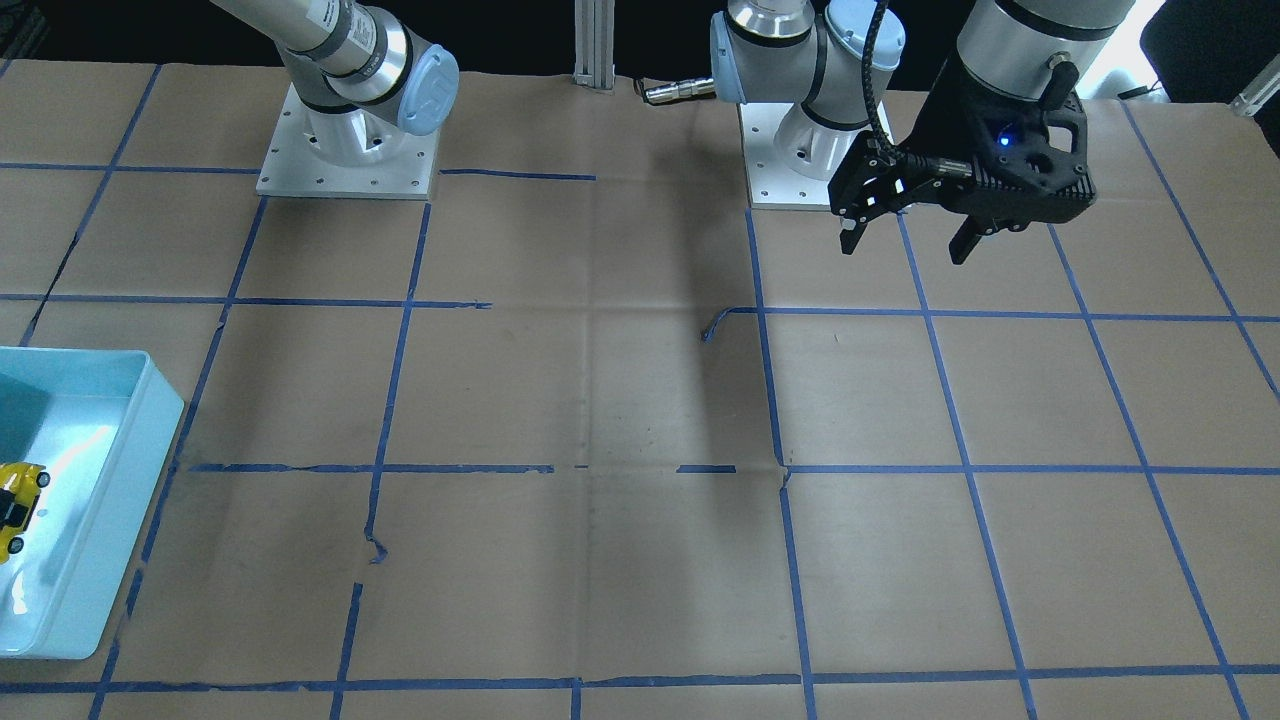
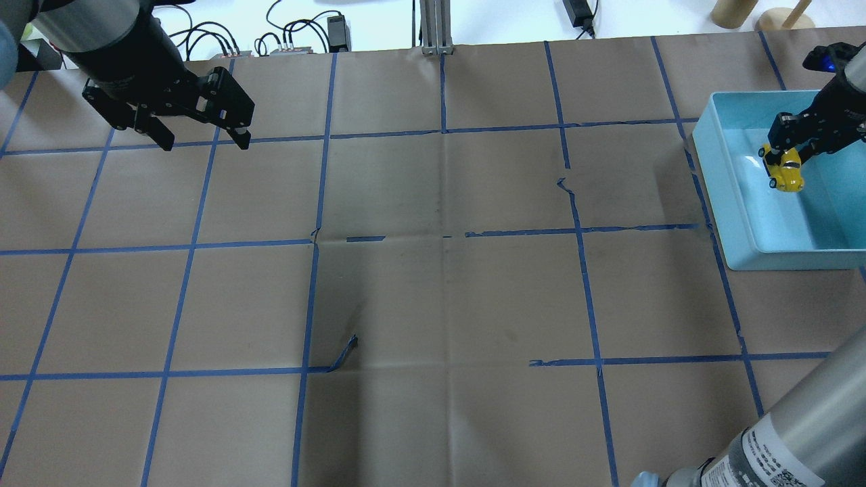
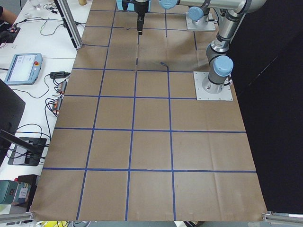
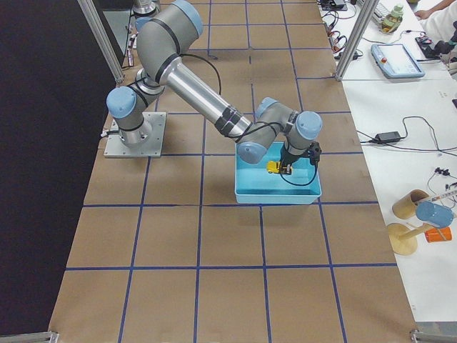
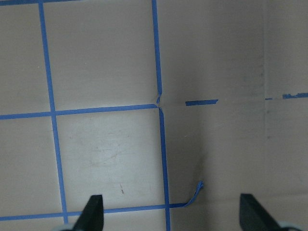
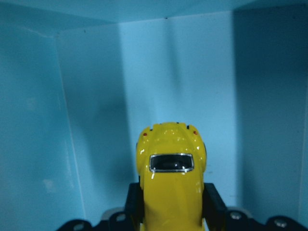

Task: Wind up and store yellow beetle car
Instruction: 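Open the right gripper to release the car inside the bin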

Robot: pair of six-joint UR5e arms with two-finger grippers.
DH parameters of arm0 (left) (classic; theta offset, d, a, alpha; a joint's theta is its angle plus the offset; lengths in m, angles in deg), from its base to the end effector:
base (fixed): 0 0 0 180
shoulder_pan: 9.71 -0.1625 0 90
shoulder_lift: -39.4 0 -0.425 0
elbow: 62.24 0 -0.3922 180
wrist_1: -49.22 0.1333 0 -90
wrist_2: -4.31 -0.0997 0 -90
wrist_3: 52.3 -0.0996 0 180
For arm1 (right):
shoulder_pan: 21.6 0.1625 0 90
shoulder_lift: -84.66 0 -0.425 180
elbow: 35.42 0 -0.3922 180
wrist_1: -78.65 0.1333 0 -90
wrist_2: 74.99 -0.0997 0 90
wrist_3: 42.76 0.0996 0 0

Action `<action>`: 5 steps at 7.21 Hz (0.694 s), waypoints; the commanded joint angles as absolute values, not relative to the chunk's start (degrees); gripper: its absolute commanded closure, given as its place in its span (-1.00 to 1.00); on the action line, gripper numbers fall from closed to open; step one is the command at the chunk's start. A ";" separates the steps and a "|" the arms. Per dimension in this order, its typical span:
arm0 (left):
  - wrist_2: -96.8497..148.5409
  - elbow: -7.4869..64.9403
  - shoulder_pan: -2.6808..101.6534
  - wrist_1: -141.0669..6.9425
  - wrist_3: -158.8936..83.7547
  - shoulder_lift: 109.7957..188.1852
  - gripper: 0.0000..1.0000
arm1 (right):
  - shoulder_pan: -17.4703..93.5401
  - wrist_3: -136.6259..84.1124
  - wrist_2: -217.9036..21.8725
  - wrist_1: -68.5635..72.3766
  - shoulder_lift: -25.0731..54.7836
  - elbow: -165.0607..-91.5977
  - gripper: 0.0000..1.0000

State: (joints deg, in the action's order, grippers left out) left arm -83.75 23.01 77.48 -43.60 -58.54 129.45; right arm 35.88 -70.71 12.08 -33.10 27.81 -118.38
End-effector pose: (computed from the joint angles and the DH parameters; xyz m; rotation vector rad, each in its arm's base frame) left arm -0.1123 -0.5003 0.5234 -0.0939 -3.1085 0.0550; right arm -0.2470 -0.6448 0.2390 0.1249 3.0560 0.0612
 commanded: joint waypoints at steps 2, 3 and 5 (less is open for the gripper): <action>-83.75 23.01 77.48 -43.60 -58.54 129.48 -0.97 | 34.48 -76.94 12.19 -38.16 27.71 -122.43 0.09; -83.75 23.01 77.48 -43.60 -58.54 129.40 -0.97 | 34.48 -76.95 12.11 -37.63 27.10 -122.61 -0.22; -83.75 23.01 77.48 -43.60 -58.54 129.40 -0.97 | 34.56 -76.34 12.11 -37.36 25.09 -123.31 -0.99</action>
